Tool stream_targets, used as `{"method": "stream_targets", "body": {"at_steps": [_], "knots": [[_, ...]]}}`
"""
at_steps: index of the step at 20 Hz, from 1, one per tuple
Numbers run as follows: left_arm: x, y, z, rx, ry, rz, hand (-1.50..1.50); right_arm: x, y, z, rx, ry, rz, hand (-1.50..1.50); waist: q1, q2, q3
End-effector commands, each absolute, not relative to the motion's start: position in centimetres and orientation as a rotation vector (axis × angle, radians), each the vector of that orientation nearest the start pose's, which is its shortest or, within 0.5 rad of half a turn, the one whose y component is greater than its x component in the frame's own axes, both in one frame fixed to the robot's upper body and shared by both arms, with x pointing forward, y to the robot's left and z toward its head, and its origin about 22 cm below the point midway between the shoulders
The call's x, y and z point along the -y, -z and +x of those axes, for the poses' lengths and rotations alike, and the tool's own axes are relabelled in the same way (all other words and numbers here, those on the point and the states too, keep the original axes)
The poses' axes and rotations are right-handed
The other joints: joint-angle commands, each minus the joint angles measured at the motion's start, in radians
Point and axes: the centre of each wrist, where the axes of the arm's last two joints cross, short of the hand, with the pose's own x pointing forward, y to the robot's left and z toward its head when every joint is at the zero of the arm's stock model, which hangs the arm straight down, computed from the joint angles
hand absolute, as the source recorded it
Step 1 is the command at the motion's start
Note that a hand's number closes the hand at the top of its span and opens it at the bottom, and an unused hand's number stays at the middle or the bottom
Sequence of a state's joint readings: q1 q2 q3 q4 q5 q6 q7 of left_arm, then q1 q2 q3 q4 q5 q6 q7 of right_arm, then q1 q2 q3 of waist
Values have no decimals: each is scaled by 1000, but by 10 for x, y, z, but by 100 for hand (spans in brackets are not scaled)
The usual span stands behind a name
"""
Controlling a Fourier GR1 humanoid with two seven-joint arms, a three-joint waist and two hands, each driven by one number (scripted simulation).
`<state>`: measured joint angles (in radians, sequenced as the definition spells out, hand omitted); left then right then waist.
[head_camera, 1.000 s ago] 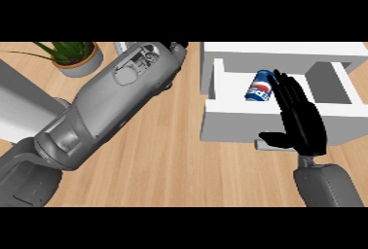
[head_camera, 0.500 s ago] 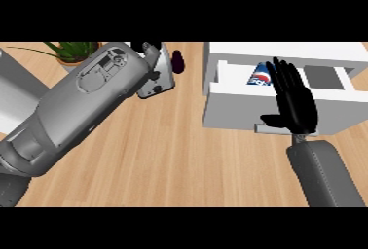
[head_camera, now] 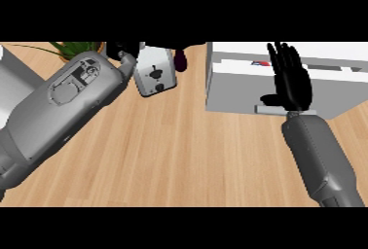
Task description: Pick up the can, place it into the drawer and close the drawer
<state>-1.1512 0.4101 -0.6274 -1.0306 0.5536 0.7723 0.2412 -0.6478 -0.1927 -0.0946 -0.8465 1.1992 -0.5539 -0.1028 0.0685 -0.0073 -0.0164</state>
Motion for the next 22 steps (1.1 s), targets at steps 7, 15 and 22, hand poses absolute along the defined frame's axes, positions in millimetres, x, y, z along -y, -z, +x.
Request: {"method": "stream_targets", "body": {"at_steps": [7, 15, 22], "knots": [[-117, -179, 378, 1709, 67, 241, -150, 211, -37, 429, 1650, -845, -1364, -150, 16, 22, 18], [-153, -181, 367, 1717, 96, 221, -150, 210, -63, 448, 1647, -844, -1387, -150, 31, 33, 18], [-150, -172, 365, 1731, 95, 244, -150, 208, -81, 458, 1686, -787, -1387, -150, 22, 42, 19]]}}
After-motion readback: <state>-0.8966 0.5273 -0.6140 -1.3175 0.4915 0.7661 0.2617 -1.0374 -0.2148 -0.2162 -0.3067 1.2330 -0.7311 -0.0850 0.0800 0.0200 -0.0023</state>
